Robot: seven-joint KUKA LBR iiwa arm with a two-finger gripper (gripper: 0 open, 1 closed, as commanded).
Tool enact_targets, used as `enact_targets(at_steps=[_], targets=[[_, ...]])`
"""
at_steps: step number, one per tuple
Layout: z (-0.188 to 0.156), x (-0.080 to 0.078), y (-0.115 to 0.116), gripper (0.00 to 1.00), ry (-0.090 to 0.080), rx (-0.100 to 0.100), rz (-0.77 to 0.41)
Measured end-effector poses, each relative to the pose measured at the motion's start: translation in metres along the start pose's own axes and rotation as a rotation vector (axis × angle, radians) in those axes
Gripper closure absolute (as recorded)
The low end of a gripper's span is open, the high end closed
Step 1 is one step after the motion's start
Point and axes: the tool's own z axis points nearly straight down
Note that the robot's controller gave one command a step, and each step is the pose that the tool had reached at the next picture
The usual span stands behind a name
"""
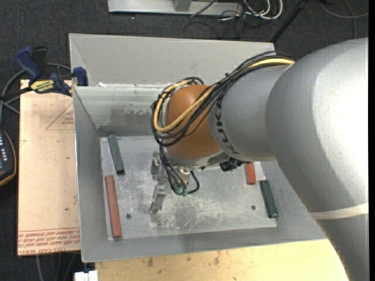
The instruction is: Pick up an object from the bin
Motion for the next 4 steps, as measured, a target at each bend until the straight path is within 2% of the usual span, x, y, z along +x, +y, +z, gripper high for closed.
enact_targets(at_steps=[1,2,3,4], targets=[[-0.008,-0.021,-0.102,0.0,-0.006,0.001,0.084],[-0.065,0.056,-0.094,0.0,-0.004,-0.003,-0.046],[-0.008,-0.004,-0.145,0.0,-0.006,-0.001,-0.186],[-0.022,-0.101,-0.173,0.0,-0.016,-0.002,-0.103]])
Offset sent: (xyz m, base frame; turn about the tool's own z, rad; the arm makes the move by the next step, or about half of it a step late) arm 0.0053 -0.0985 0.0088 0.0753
